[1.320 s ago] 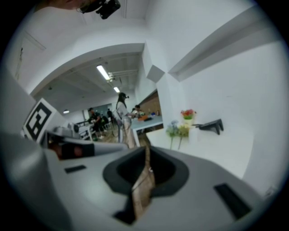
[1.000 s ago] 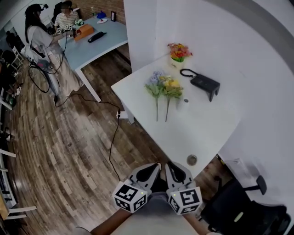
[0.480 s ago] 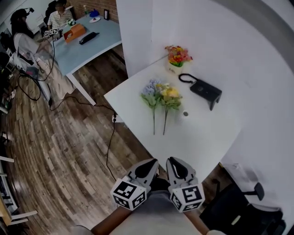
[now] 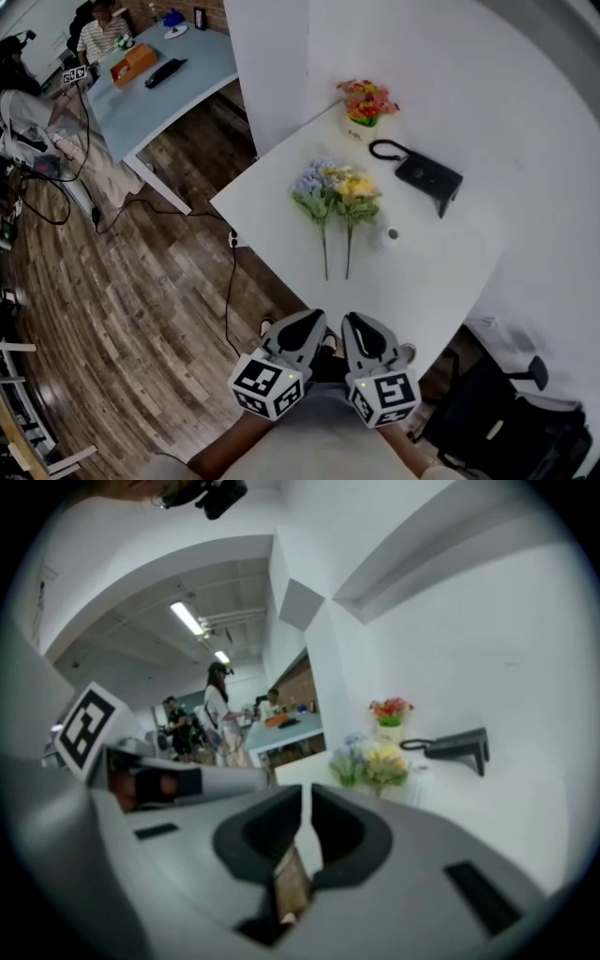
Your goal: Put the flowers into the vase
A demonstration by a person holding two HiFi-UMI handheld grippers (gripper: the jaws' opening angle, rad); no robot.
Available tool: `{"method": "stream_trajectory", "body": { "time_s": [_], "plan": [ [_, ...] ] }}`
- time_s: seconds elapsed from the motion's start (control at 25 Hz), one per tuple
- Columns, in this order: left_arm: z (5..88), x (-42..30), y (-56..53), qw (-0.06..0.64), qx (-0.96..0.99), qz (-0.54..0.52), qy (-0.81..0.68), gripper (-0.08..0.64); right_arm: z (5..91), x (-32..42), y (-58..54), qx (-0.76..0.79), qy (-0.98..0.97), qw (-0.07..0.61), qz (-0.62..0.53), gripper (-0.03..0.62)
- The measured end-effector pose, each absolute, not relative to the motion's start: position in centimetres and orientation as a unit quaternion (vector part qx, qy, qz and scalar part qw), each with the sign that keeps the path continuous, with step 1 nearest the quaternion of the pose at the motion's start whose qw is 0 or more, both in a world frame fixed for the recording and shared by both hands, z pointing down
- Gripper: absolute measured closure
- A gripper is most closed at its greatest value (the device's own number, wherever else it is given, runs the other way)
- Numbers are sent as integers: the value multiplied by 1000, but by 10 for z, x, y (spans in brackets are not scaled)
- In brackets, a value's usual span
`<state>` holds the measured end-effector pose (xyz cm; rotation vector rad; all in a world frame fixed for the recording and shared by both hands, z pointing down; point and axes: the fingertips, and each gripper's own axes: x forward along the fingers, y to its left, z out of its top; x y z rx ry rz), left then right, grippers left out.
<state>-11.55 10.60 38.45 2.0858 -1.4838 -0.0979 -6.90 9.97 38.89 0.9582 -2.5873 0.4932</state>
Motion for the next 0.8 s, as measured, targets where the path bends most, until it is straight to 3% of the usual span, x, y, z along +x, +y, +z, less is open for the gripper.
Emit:
{"method": "stream_trajectory", "body": {
  "time_s": [0.56, 0.8],
  "plan": [
    [390, -129, 51, 294, 812, 6, -504, 545, 382, -75, 40, 407, -883, 142, 185, 566],
    [427, -128, 38, 339, 776, 7, -531, 545, 391, -66, 35, 387, -891, 140, 192, 566]
  ]
}}
